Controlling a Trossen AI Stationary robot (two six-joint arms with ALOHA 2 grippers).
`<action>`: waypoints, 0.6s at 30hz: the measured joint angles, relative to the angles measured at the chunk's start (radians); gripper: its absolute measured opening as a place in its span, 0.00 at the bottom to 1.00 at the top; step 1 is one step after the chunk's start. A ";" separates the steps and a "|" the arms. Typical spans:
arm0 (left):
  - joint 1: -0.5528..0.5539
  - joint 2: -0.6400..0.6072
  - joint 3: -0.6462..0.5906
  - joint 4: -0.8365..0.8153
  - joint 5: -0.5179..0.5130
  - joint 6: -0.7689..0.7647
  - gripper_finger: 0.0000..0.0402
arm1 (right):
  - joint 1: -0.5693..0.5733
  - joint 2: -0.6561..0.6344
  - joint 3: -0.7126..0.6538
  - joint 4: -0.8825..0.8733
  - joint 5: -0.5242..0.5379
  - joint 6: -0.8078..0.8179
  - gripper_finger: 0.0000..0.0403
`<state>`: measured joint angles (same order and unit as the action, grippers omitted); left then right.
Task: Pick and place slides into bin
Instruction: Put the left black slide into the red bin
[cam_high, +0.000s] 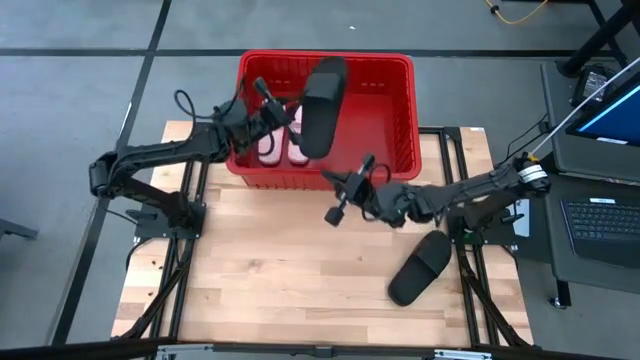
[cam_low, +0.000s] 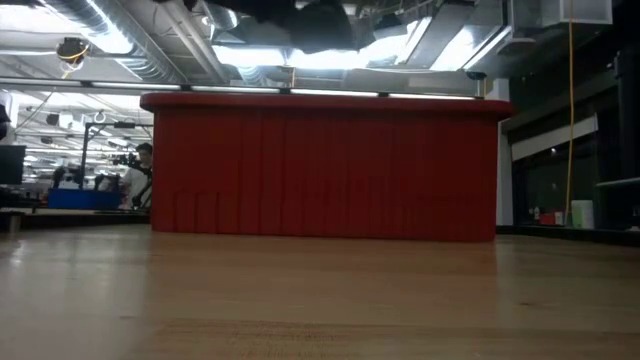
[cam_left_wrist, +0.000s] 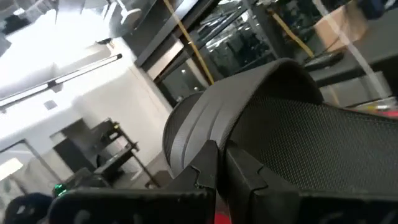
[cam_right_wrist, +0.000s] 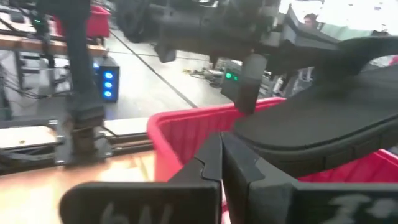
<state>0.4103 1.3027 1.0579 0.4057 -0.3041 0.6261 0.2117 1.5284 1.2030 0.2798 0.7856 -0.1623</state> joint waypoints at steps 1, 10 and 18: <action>0.018 0.013 0.000 0.009 0.014 -0.004 0.01 | -0.017 0.000 0.000 -0.003 -0.014 0.000 0.01; 0.101 0.178 0.052 0.023 0.070 -0.028 0.01 | -0.130 0.000 0.000 0.000 -0.147 0.000 0.01; 0.146 0.289 0.157 -0.024 0.065 -0.084 0.01 | -0.179 0.000 0.000 -0.013 -0.162 -0.106 0.01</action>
<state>0.5561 1.5916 1.2147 0.3816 -0.2393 0.5423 0.0330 1.5284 1.2026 0.2664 0.6233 -0.2682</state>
